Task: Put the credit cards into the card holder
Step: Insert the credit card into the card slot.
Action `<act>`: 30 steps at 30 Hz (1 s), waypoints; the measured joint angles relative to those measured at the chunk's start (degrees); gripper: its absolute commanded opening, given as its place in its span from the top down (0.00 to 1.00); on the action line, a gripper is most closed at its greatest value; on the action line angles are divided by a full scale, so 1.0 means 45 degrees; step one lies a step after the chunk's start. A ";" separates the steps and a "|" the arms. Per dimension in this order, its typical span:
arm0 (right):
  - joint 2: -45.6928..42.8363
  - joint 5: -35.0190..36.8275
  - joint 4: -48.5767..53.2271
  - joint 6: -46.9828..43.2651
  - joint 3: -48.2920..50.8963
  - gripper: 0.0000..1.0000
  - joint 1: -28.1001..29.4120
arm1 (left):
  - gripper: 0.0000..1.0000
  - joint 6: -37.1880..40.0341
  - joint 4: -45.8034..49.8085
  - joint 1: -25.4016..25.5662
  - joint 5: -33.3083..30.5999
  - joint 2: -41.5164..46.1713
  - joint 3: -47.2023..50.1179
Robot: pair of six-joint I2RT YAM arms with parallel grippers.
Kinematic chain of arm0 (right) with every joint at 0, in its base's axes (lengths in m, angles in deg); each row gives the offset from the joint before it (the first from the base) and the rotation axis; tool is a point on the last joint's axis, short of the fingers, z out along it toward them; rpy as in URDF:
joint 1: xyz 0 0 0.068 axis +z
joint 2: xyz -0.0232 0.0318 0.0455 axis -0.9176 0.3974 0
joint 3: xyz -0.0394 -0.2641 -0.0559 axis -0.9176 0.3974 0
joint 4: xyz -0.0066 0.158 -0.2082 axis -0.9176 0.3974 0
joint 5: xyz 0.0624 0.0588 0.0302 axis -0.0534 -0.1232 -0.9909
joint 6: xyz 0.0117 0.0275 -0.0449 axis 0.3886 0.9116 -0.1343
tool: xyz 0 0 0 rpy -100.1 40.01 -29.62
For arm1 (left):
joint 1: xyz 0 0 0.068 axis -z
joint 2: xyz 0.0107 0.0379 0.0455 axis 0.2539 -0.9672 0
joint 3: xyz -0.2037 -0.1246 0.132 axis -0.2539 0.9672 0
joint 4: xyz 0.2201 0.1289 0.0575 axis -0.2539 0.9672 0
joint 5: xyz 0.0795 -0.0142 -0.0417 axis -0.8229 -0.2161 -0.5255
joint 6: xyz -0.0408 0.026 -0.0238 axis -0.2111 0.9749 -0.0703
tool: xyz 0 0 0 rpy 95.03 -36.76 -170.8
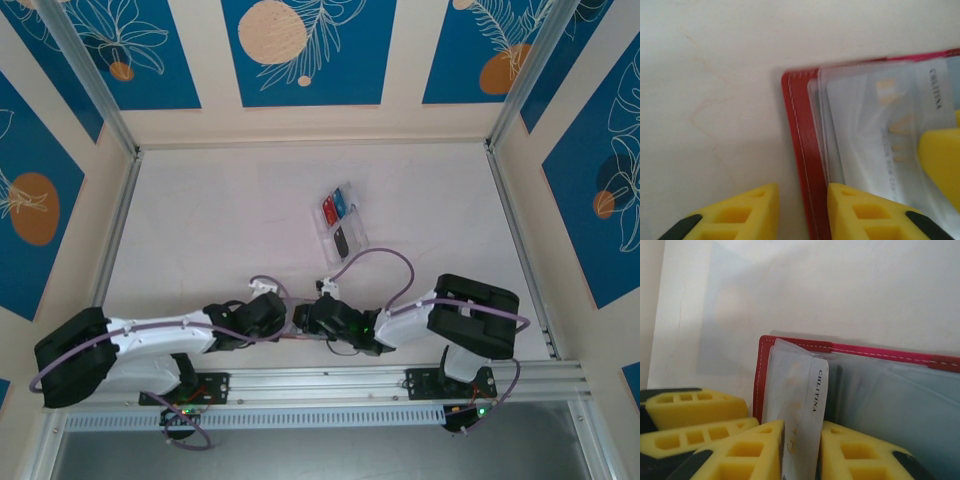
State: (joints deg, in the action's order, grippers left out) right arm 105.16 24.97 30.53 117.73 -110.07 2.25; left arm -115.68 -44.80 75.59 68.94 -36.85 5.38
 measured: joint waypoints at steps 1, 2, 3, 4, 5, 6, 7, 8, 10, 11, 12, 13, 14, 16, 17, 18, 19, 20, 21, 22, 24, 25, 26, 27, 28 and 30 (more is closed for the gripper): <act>-0.0243 -0.0311 0.0389 -0.0121 0.0000 0.71 -0.0087 | 0.66 0.0000 0.0194 -0.0005 -0.0005 0.0321 0.0000; -0.0432 -0.0539 0.0709 -0.0228 0.0000 0.70 -0.0160 | 0.66 -0.0005 0.0316 -0.0005 0.0000 0.0602 0.0000; -0.0695 -0.0782 0.1122 -0.0374 0.0000 0.69 -0.0267 | 0.66 -0.0005 0.0466 -0.0029 0.0005 0.0952 0.0000; -0.1005 -0.0996 0.1583 -0.0510 0.0000 0.68 -0.0384 | 0.65 0.0000 0.0588 -0.0068 0.0010 0.1234 0.0000; -0.1243 -0.1146 0.1923 -0.0636 -0.0005 0.67 -0.0491 | 0.65 0.0000 0.0670 -0.0097 0.0019 0.1447 0.0000; -0.1545 -0.1307 0.2380 -0.0777 -0.0019 0.66 -0.0597 | 0.66 0.0005 0.0748 -0.0160 0.0058 0.1637 0.0000; -0.1797 -0.1462 0.2798 -0.0923 -0.0068 0.66 -0.0699 | 0.66 0.0005 0.0811 -0.0219 0.0063 0.1753 0.0000; -0.2021 -0.1593 0.3240 -0.1073 -0.0146 0.66 -0.0801 | 0.67 0.0010 0.0860 -0.0267 0.0102 0.1792 0.0000; -0.2395 -0.1797 0.4090 -0.1365 -0.0393 0.72 -0.0971 | 0.70 0.0058 0.0996 -0.0325 0.0180 0.1744 0.0000; -0.2526 -0.1860 0.4381 -0.1491 -0.0491 0.77 -0.1030 | 0.71 0.0121 0.1020 -0.0340 0.0214 0.1690 0.0000; -0.2676 -0.1957 0.4741 -0.1705 -0.0627 0.82 -0.1103 | 0.73 0.0155 0.1030 -0.0340 0.0287 0.1588 0.0000; -0.2773 -0.2059 0.5047 -0.1870 -0.0758 0.88 -0.1171 | 0.74 0.0199 0.1030 -0.0340 0.0306 0.1481 0.0000; -0.2807 -0.2152 0.5309 -0.2016 -0.0894 0.93 -0.1224 | 0.74 0.0248 0.1025 -0.0340 0.0355 0.1384 0.0000; -0.2788 -0.2288 0.5761 -0.2263 -0.1205 0.98 -0.1297 | 0.75 0.0253 0.0981 -0.0355 0.0447 0.1107 -0.0005; -0.2764 -0.2380 0.5911 -0.2365 -0.1331 1.00 -0.1307 | 0.76 0.0257 0.0952 -0.0364 0.0486 0.0991 -0.0005; -0.2662 -0.2497 0.6096 -0.2492 -0.1520 1.00 -0.1321 | 0.76 0.0267 0.0903 -0.0364 0.0534 0.0850 -0.0005; -0.2487 -0.2623 0.6246 -0.2560 -0.1724 1.00 -0.1326 | 0.76 0.0301 0.0850 -0.0369 0.0563 0.0690 -0.0005; -0.2273 -0.2701 0.6382 -0.2637 -0.1938 1.00 -0.1326 | 0.76 0.0340 0.0797 -0.0374 0.0593 0.0559 -0.0005; -0.1928 -0.2817 0.6513 -0.2715 -0.2215 1.00 -0.1326 | 0.77 0.0364 0.0719 -0.0379 0.0631 0.0398 -0.0005; -0.1608 -0.2880 0.6596 -0.2754 -0.2438 1.00 -0.1321 | 0.77 0.0398 0.0617 -0.0389 0.0646 0.0214 -0.0010; -0.1044 -0.2924 0.6829 -0.2783 -0.2759 1.00 -0.1287 | 0.78 0.0457 0.0481 -0.0393 0.0670 -0.0087 -0.0015; -0.0835 -0.2914 0.6951 -0.2778 -0.2841 1.00 -0.1268 | 0.78 0.0486 0.0442 -0.0398 0.0661 -0.0185 -0.0044; -0.0709 -0.2895 0.7087 -0.2778 -0.2885 1.00 -0.1239 | 0.78 0.0486 0.0427 -0.0398 0.0665 -0.0199 -0.0063; -0.0612 -0.2827 0.7276 -0.2773 -0.2905 1.00 -0.1195 | 0.79 0.0486 0.0418 -0.0398 0.0661 -0.0219 -0.0063; -0.0583 -0.2759 0.7480 -0.2773 -0.2914 1.00 -0.1137 | 0.79 0.0486 0.0379 -0.0398 0.0651 -0.0248 -0.0063; -0.0578 -0.2618 0.7800 -0.2773 -0.2958 1.00 -0.1030 | 0.79 0.0486 0.0359 -0.0398 0.0627 -0.0257 -0.0063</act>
State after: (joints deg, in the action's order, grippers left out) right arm 102.56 13.19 65.64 105.25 -123.38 -2.38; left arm -113.49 -43.19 73.80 71.76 -38.01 5.09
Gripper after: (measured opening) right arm 0.066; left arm 0.217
